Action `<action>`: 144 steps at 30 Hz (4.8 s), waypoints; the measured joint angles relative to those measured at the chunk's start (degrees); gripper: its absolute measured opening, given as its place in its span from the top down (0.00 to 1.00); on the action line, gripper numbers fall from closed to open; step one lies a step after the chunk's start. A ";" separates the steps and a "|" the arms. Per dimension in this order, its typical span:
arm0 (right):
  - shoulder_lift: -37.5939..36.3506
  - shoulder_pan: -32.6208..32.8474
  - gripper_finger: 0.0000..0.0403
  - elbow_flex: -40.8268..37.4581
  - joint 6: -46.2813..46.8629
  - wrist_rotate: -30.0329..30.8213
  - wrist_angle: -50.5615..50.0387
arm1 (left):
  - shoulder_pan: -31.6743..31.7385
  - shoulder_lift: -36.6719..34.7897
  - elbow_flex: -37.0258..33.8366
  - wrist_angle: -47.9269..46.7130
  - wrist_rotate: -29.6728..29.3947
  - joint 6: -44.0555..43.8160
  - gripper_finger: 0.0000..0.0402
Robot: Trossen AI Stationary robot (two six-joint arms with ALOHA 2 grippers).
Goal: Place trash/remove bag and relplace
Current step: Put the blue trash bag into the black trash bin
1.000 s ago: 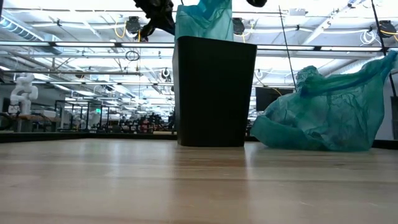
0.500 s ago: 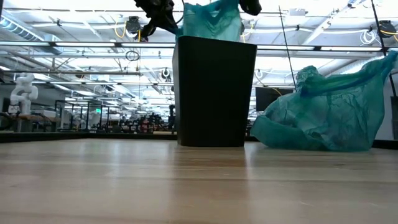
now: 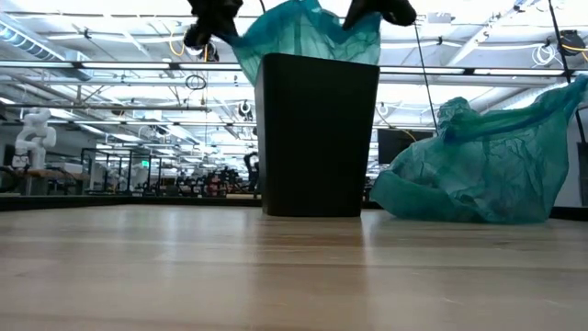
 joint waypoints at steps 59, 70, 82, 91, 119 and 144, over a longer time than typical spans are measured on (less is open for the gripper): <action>12.89 -26.38 1.00 -0.02 -10.65 -18.71 -13.46 | 0.67 7.59 -10.71 -5.74 -8.06 3.08 1.00; 9.38 -24.97 1.00 -0.02 -12.01 -19.00 -15.69 | -2.25 6.12 -10.71 -8.65 -7.00 4.36 0.98; 8.19 -25.38 0.99 -0.02 -17.06 -18.05 -12.41 | -2.43 5.82 -10.71 -4.09 -7.32 6.35 0.96; 8.19 -25.51 0.80 -0.02 -17.09 -16.98 -13.00 | -2.40 5.82 -10.71 -3.17 -7.59 9.20 0.96; 2.75 -21.65 0.70 0.09 -26.32 -29.49 4.70 | -2.40 5.82 -10.71 -3.10 -7.69 8.87 0.96; 11.33 -20.33 0.76 -0.02 -42.47 -37.09 -5.21 | -2.39 5.82 -10.67 -2.19 -7.64 7.21 0.96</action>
